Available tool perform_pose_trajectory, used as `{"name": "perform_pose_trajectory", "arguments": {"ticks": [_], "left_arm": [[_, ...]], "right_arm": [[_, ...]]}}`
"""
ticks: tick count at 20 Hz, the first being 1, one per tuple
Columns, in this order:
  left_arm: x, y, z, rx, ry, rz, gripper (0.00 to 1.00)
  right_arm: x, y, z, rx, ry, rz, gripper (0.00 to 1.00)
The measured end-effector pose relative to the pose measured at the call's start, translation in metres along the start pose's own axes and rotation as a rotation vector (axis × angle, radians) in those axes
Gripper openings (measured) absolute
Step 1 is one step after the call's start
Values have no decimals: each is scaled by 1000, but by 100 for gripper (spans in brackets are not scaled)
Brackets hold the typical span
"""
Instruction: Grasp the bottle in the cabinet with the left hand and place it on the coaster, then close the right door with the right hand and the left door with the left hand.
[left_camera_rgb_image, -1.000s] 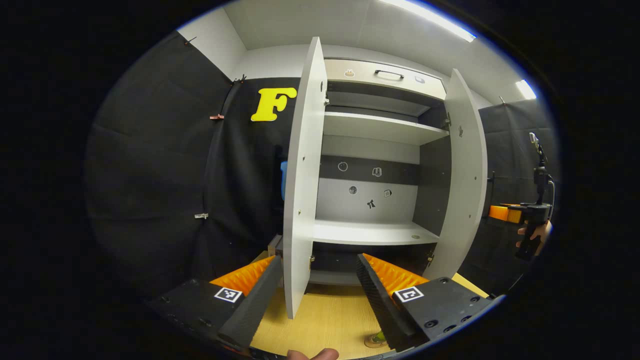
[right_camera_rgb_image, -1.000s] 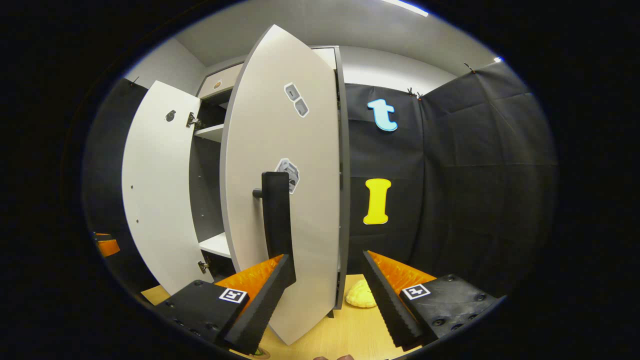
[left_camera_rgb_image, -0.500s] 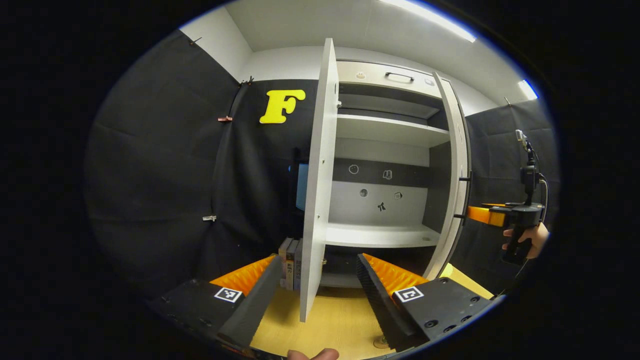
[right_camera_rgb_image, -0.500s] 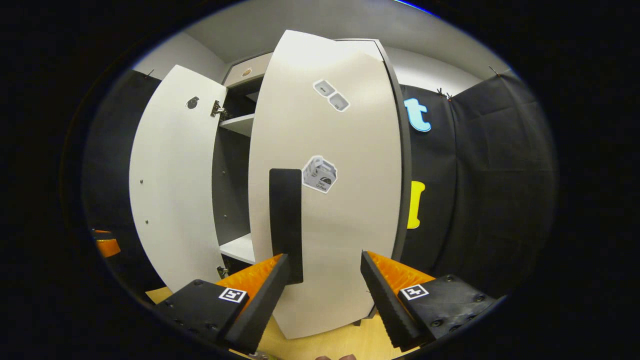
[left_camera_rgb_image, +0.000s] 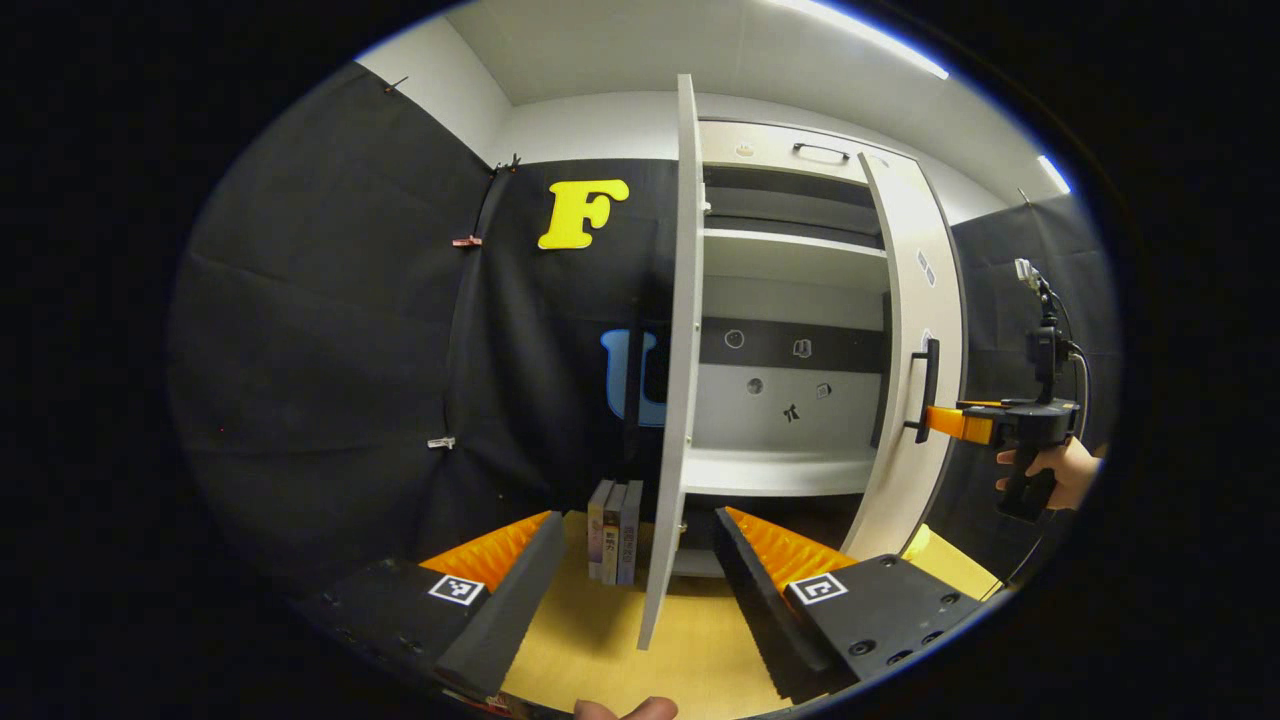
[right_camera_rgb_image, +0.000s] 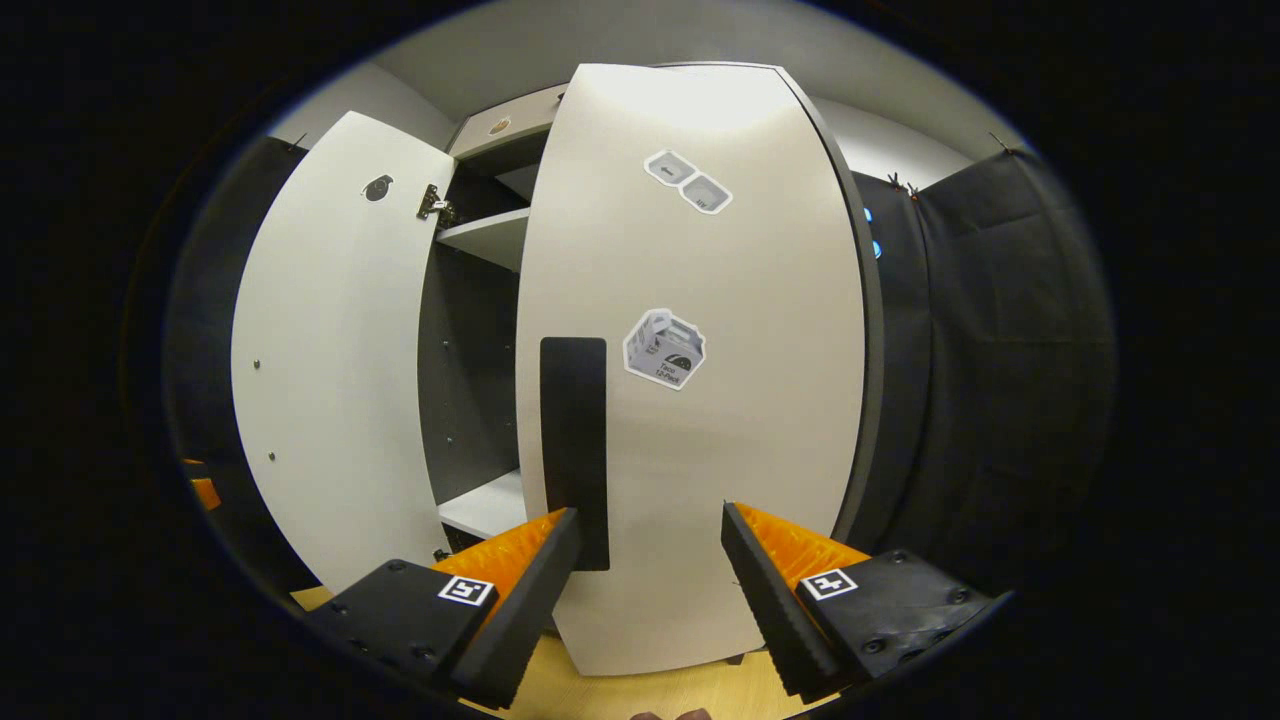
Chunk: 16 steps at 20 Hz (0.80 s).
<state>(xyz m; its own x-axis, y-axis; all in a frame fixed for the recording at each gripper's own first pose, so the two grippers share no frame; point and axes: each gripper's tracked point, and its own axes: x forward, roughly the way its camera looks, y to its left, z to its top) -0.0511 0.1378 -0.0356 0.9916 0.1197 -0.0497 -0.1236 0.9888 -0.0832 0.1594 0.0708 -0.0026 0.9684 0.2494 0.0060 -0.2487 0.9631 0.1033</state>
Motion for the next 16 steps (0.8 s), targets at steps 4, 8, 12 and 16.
{"name": "perform_pose_trajectory", "arguments": {"ticks": [4,8,12,16], "left_arm": [[1,23,10,17,-1,26,95],[10,38,20,57,-20,73,95],[47,59,35,59,-51,75,95],[74,69,32,41,-52,70,94]], "right_arm": [[16,5,-1,10,9,-12,95],[24,6,-1,3,27,-40,95],[7,12,2,1,20,-32,96],[-28,6,14,-8,-10,-41,98]]}}
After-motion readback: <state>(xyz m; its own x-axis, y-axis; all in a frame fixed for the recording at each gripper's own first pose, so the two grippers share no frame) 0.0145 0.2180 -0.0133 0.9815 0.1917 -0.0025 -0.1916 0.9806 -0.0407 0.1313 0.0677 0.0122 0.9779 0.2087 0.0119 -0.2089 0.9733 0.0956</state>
